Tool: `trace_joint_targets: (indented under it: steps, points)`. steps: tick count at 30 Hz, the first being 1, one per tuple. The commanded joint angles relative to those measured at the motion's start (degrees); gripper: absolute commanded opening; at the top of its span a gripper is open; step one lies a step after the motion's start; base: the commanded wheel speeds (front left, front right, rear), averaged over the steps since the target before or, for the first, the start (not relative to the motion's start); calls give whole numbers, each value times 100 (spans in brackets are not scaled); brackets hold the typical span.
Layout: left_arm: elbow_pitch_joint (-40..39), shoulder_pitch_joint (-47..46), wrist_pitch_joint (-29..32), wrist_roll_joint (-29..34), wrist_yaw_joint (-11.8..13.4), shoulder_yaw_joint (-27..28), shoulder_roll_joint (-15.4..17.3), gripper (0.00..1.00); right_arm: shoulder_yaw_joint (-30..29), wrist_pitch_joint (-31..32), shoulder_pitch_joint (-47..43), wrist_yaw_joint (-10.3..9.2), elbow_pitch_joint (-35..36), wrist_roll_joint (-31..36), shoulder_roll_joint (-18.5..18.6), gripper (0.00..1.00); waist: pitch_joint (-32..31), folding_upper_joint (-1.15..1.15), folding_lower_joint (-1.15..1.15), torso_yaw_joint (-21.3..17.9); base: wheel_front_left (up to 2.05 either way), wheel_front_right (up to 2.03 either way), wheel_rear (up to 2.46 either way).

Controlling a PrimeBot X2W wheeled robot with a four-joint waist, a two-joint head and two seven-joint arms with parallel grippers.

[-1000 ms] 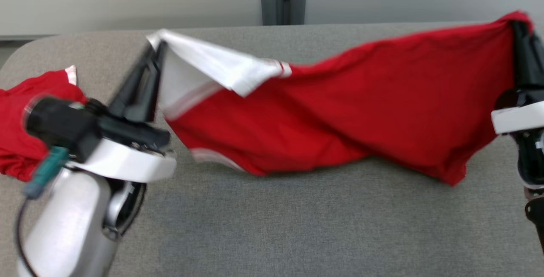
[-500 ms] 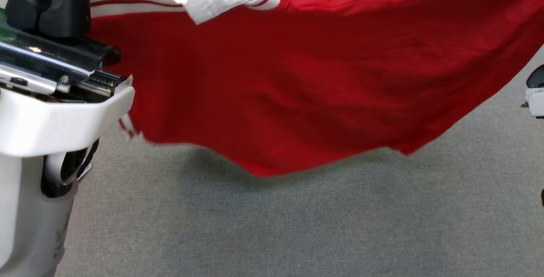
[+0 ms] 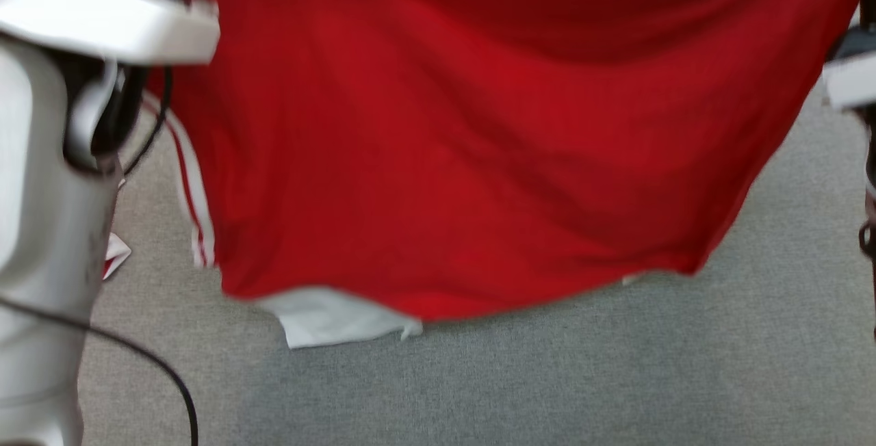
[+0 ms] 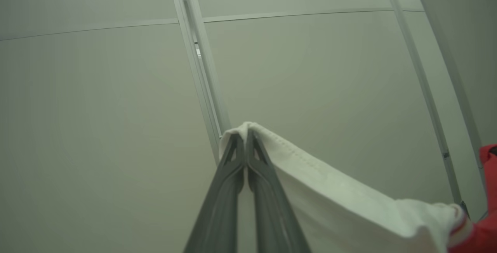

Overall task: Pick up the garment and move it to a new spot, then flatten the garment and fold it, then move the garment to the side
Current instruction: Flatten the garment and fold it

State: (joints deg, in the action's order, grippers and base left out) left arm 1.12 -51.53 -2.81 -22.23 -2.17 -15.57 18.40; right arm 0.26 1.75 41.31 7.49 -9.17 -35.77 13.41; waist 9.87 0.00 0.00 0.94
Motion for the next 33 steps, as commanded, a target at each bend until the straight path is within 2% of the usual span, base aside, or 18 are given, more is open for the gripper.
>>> trace_joint_targets:
  steps: [1, 9, 16, 17, 21, 26, 29, 33]
  points:
    - [533, -466, -10, -47, -108, -28, -53, 0, 77, -72, 447, 2, -370, 75, 67, 0, 178, 0, 0, 18, 0, 0, 0]
    - [3219, -2405, 48, -105, -409, -273, -273, 0, 658, -475, 2501, 2, -2509, 470, -84, 0, 629, 0, 0, -27, 0, 0, 0]
    - [4915, -3601, 5, -146, -443, -266, -378, 0, 840, -1236, 3927, 2, -4303, 771, -502, 0, 881, 0, 0, -110, 0, 0, 0]
    - [4915, -3601, 5, -146, -443, -266, -378, 0, 840, -1236, 3927, 2, -4303, 771, -502, 0, 881, 0, 0, -110, 0, 0, 0]
    - [5546, -3876, 42, -226, -488, -370, -525, 0, 1046, -1344, 4352, 2, -5034, 898, -648, 0, 1038, 0, 0, -52, 0, 0, 0]
    - [6037, -3703, -14, -435, -531, -522, -749, 0, 1339, -1297, 4379, 2, -5515, 741, -721, 0, 1221, 0, 0, 65, 0, 0, 0]
    - [6019, -3431, -122, -673, -540, -686, -899, 0, 1620, -1232, 4131, 2, -5485, 520, -637, 0, 1336, 0, 0, 150, 0, 0, 0]
    - [5813, -2645, -580, -1044, -529, -886, -813, 0, 1934, -1110, 3370, 2, -5074, -211, -553, 0, 1331, 0, 0, 209, 0, 0, 0]
